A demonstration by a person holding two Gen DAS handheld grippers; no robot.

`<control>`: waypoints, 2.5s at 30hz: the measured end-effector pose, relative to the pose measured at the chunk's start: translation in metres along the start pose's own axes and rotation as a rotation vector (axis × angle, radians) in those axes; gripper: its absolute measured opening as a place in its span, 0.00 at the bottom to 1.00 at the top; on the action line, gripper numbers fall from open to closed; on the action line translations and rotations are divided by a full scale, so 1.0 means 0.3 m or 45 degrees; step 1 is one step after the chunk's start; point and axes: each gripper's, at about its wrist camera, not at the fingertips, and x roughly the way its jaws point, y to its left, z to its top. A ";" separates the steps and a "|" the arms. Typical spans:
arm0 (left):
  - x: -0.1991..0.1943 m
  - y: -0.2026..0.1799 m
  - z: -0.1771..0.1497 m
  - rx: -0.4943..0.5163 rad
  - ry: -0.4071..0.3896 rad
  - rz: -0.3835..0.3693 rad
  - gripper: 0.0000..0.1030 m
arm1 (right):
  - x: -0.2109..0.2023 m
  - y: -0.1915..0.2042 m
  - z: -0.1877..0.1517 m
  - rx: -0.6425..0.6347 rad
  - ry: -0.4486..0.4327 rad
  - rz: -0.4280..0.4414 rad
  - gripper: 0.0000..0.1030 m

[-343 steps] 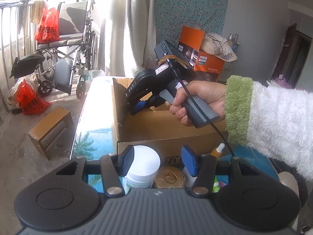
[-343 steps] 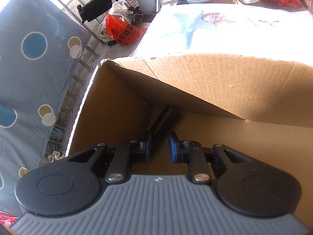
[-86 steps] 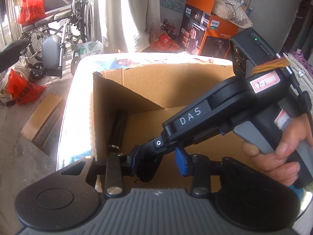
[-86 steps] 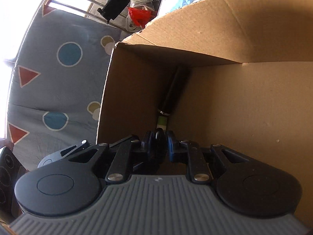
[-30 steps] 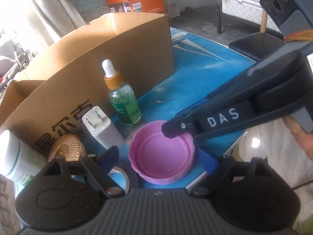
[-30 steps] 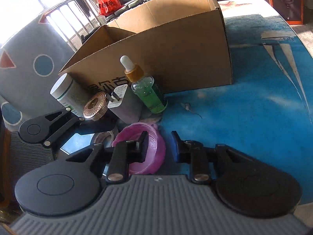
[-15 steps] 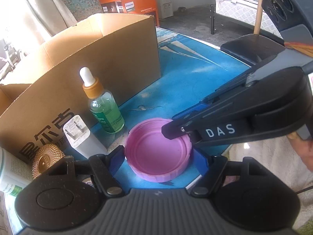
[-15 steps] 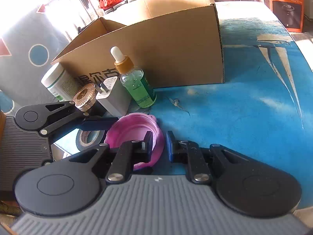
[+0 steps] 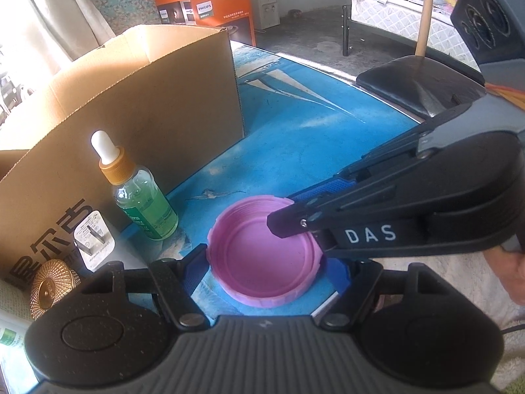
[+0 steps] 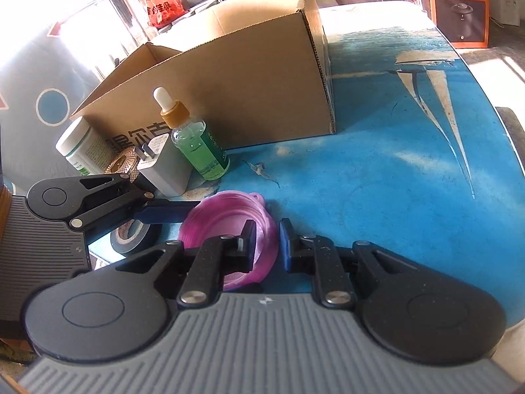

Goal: Organize rigid objects
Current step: 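Grasp the rim of the pink lid with the right tool, then carry the pink lid into the cardboard box and release it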

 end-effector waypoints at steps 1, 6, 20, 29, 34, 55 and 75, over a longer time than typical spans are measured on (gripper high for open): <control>0.002 0.001 0.001 -0.007 0.000 -0.001 0.73 | -0.001 -0.002 -0.002 0.001 -0.002 0.004 0.14; 0.006 -0.003 0.005 -0.002 -0.007 0.009 0.73 | -0.006 -0.012 -0.005 0.019 -0.013 0.018 0.14; -0.133 -0.062 0.031 0.044 -0.152 0.013 0.73 | -0.149 0.017 -0.016 0.036 -0.138 -0.005 0.14; -0.358 -0.024 0.084 0.008 -0.391 0.097 0.73 | -0.338 0.162 0.085 -0.118 -0.328 -0.024 0.14; -0.472 0.082 0.159 -0.024 -0.514 0.222 0.73 | -0.403 0.295 0.249 -0.309 -0.423 0.003 0.14; -0.037 0.766 0.244 -0.392 0.168 -0.021 0.72 | 0.448 0.324 0.768 -0.131 0.478 0.242 0.14; 0.049 0.826 0.209 -0.530 0.362 -0.170 0.74 | 0.631 0.304 0.743 -0.132 0.726 0.261 0.16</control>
